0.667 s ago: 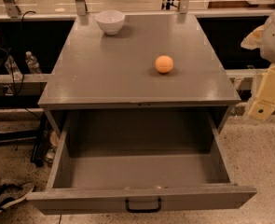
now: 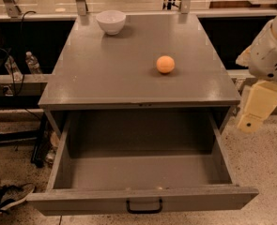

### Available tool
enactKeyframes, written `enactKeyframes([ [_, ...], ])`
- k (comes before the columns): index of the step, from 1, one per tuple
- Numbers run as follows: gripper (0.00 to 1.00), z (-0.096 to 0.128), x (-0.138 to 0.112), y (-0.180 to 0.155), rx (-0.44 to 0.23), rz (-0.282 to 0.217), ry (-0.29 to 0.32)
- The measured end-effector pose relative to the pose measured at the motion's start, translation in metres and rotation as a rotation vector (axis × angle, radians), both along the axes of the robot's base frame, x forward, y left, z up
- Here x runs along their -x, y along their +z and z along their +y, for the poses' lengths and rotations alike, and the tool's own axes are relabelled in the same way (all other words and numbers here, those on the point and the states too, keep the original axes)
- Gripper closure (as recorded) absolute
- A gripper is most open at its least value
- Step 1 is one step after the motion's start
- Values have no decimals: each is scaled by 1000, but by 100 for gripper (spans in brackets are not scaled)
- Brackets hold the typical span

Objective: Close top drawer

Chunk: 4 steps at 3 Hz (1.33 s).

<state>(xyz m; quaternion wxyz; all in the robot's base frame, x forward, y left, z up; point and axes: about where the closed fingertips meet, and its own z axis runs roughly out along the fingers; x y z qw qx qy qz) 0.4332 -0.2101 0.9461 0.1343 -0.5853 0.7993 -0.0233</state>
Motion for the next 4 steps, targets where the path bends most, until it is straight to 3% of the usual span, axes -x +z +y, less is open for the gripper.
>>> enactKeyframes([
  [1,0,2,22,-65,-12,121,-120],
  [2,0,-3,46,-101,-23,185,-221],
  [3,26,-11,82,-138,-12,263,-333],
  [4,50,-10,79,-135,-13,254,-325],
])
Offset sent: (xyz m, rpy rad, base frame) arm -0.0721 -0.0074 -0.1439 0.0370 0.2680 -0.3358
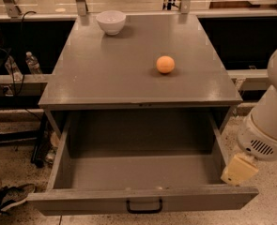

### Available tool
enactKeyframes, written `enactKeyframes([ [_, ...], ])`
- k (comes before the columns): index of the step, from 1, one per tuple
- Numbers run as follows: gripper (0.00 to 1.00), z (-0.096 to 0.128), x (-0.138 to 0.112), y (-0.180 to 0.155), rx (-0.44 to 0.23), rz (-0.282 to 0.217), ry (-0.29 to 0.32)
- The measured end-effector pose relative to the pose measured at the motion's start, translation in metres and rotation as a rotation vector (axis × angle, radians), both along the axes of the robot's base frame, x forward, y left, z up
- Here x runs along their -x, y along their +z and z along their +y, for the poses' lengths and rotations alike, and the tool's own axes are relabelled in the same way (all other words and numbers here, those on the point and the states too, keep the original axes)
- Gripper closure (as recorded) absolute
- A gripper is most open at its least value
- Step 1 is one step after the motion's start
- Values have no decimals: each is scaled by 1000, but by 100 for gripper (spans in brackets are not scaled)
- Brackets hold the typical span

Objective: Close top drawer

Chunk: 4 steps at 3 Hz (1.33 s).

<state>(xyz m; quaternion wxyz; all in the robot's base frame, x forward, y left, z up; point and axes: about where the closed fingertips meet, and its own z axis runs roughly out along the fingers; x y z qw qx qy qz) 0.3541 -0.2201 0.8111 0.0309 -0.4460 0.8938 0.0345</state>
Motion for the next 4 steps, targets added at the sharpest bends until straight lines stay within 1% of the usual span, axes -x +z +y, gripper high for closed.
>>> enactKeyframes([
  [1,74,0,0,0,1,-1,0],
  [2,96,3,7,-17,26,24,-3],
  [3,100,1,20,-59,66,91,-40],
  [4,100,0,36,-106,139,170,-85],
])
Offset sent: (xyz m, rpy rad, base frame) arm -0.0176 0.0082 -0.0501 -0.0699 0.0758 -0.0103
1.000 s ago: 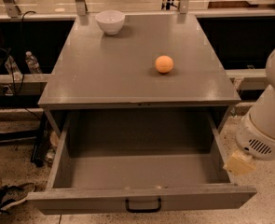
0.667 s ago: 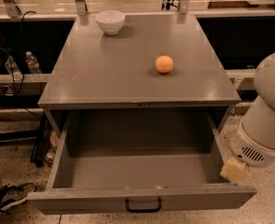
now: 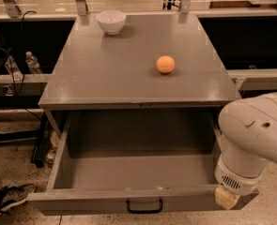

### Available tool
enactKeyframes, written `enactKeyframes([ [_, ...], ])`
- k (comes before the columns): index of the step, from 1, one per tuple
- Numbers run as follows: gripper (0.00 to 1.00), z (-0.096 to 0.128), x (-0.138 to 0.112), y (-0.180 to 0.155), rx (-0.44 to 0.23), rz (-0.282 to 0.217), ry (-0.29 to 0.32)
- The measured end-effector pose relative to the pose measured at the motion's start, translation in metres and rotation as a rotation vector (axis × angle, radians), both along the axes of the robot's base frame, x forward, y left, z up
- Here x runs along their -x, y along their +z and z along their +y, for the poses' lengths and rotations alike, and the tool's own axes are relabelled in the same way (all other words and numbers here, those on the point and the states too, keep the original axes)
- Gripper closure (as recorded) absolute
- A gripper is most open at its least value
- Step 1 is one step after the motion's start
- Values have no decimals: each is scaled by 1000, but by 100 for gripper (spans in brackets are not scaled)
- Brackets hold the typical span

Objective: Close top drawer

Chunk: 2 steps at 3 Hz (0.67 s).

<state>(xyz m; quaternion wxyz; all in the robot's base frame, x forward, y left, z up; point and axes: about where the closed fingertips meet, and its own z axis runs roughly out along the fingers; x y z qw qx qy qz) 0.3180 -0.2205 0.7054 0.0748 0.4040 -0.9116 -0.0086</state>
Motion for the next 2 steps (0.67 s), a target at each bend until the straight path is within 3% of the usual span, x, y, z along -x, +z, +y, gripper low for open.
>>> enactKeyframes([
  [2,100,-7,16,-33,55,55,-42],
])
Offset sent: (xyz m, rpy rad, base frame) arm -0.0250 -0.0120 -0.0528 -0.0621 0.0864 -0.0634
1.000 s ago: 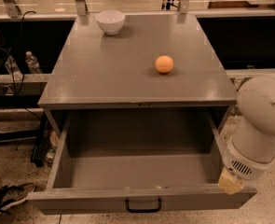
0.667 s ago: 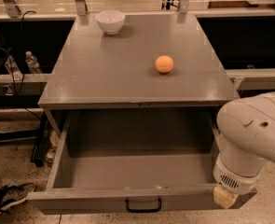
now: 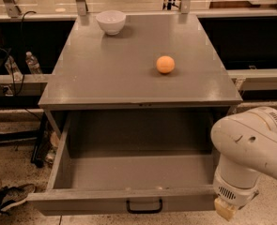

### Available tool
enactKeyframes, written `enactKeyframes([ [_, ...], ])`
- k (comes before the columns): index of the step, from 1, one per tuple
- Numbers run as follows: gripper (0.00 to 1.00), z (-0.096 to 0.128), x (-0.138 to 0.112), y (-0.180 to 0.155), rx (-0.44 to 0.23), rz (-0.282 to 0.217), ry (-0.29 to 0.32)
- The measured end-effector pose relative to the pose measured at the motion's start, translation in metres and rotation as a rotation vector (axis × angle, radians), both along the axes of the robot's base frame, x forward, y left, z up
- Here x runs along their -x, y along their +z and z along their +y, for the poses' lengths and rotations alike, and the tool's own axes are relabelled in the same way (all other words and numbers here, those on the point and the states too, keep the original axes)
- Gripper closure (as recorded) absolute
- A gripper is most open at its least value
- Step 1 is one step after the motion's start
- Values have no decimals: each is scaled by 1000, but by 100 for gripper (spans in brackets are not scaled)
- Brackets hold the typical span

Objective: Close top drawer

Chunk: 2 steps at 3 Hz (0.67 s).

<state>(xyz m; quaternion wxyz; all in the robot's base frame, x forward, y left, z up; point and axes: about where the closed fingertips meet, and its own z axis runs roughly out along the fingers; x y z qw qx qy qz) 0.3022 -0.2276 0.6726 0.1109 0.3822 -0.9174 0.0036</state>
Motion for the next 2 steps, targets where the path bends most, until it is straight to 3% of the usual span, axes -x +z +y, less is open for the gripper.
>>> enactKeyframes([
  [1,100,-1,7,-15,-34,-4,-7],
  [2,100,5,5,-22,-84,-45,5],
])
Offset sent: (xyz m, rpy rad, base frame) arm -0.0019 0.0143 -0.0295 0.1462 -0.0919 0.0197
